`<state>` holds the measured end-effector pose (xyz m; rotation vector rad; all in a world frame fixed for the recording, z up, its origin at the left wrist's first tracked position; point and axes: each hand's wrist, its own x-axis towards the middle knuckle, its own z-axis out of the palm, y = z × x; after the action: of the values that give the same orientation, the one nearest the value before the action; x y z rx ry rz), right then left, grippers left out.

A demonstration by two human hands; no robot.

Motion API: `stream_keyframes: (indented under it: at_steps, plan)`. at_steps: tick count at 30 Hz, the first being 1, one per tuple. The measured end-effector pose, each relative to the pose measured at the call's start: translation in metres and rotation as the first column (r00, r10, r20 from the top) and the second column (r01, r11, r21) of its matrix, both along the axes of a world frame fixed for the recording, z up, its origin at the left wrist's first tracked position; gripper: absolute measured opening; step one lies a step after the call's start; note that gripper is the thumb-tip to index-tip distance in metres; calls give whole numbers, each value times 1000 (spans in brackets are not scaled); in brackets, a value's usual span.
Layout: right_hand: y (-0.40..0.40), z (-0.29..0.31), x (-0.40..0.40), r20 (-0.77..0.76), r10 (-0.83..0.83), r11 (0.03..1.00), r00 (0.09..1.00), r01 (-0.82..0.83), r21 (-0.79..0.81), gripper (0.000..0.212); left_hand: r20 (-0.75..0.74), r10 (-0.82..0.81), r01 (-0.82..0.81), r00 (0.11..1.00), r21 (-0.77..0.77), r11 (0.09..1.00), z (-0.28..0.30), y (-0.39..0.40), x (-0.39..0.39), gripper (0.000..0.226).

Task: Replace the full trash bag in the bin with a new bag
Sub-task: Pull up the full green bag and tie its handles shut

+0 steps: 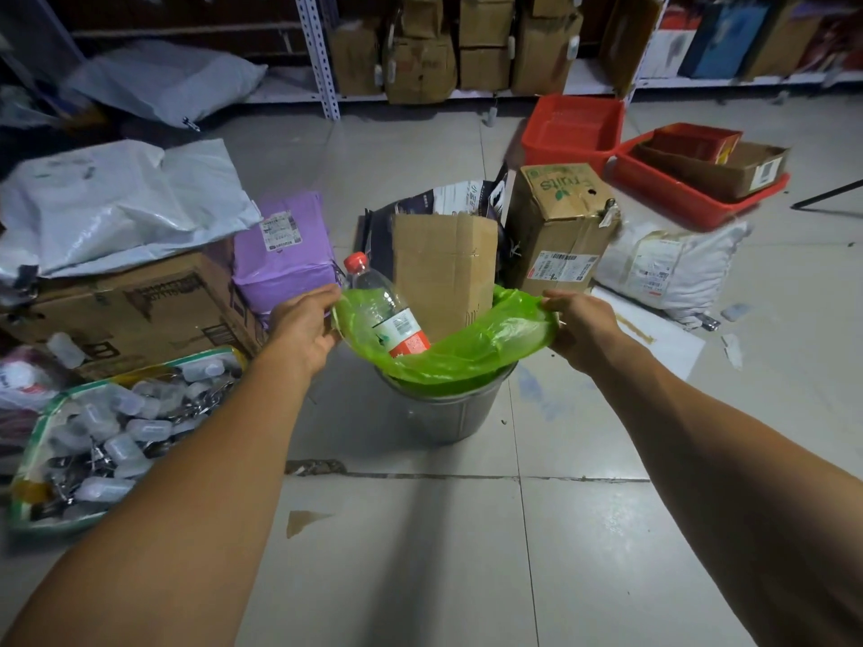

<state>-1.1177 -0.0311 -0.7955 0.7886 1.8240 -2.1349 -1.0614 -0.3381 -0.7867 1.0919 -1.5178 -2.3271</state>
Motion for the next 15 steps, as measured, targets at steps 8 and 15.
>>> stream_keyframes:
  at_steps: [8,15]
  plan:
    - [-8,22,-26,185,152,955,971,-192,227,31,367,-172,219,914,-90,972,23,-5,-26,13]
    - [-21,34,-53,109,127,974,986,-145,172,20,272,-54,113,961,-205,972,36,-5,-58,12]
